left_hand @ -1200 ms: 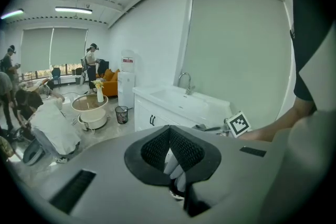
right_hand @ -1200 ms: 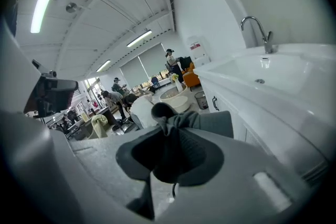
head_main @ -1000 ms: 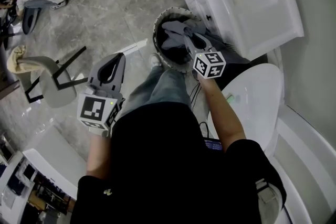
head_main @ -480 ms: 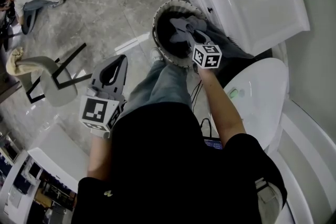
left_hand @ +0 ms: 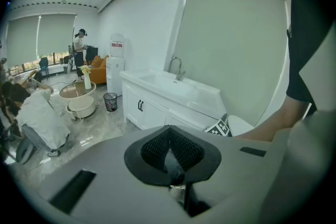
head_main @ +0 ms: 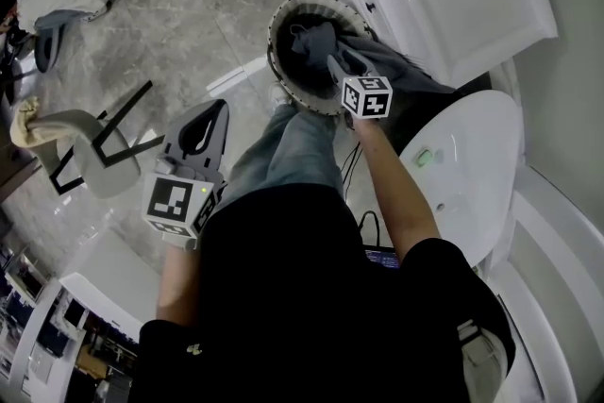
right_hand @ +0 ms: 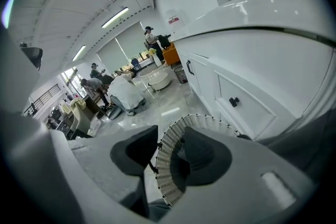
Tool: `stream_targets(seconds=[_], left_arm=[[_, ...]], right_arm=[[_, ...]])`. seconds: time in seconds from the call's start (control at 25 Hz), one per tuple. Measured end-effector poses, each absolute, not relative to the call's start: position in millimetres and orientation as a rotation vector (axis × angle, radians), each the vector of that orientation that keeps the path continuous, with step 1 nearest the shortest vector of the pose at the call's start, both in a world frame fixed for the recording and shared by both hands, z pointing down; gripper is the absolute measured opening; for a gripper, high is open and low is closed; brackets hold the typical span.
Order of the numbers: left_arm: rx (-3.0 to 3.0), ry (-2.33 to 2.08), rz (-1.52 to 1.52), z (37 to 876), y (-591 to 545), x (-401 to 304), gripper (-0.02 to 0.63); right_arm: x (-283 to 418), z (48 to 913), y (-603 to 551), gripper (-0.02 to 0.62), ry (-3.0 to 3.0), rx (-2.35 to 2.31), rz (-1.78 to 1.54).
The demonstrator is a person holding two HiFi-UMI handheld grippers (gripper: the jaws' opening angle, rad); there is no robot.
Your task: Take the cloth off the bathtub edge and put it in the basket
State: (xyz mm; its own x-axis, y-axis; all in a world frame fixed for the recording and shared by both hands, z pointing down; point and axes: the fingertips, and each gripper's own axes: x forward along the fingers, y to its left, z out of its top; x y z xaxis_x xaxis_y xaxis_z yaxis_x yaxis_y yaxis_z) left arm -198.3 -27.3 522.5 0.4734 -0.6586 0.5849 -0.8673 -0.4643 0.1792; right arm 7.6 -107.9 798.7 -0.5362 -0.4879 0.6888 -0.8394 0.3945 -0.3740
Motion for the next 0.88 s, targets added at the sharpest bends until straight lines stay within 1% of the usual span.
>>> stream_targets(seconds=[0.08,0.36,0.44,0.56,0.88], left_arm=[[2.276,-1.251,0.619,524,-28,-194,0.015],[2.305,-1.208,0.632,526,-33,-177,0.015],[2.303,-1.202,0.627,526,-34,-173,0.015],[2.327,-1.168,0.638,528,-34,-165,0.015],[2.334,-1.141,0.651,530,-38,-151,0.015]], right_arm=[[15,803,-104,0.172,-2.161,1.153,1.009],[56,811,-84,0.173,-2.079,1.259,1.047],[75,815,-79,0.173,-2.022,1.327,1.078],[108,825,-69,0.196,-1.903,1.444,1.124],[194,847,-53,0.218,-1.575,1.670,1.201]])
